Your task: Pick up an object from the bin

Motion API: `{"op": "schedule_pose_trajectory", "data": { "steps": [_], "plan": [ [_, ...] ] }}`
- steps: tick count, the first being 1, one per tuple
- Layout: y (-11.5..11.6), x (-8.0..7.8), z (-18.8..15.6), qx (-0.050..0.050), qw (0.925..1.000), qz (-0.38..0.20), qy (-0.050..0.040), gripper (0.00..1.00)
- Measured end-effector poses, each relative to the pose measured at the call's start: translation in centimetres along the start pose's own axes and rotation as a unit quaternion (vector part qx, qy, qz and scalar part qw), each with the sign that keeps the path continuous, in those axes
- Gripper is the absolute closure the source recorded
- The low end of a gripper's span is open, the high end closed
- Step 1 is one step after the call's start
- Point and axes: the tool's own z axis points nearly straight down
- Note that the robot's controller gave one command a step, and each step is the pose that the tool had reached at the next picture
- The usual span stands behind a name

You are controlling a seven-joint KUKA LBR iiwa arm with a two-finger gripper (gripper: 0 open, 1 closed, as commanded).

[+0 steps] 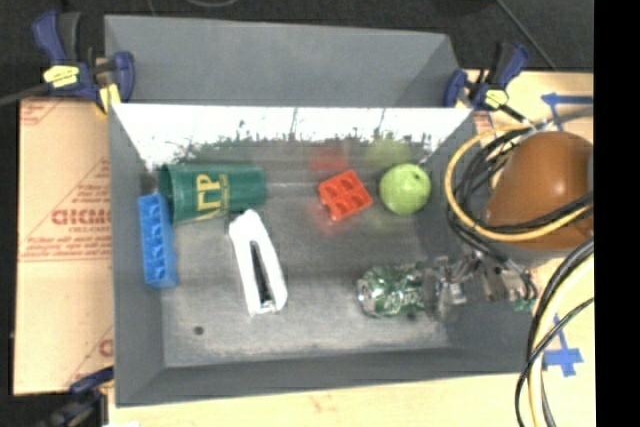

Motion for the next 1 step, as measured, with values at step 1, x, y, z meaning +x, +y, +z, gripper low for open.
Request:
{"op": "schedule_pose_trajectory", "data": {
  "steps": [1],
  "plan": [
    [-1.88, -2.01, -3.18, 0.0, 1.0, -0.007, -0.0008, 0.0]
  ]
}}
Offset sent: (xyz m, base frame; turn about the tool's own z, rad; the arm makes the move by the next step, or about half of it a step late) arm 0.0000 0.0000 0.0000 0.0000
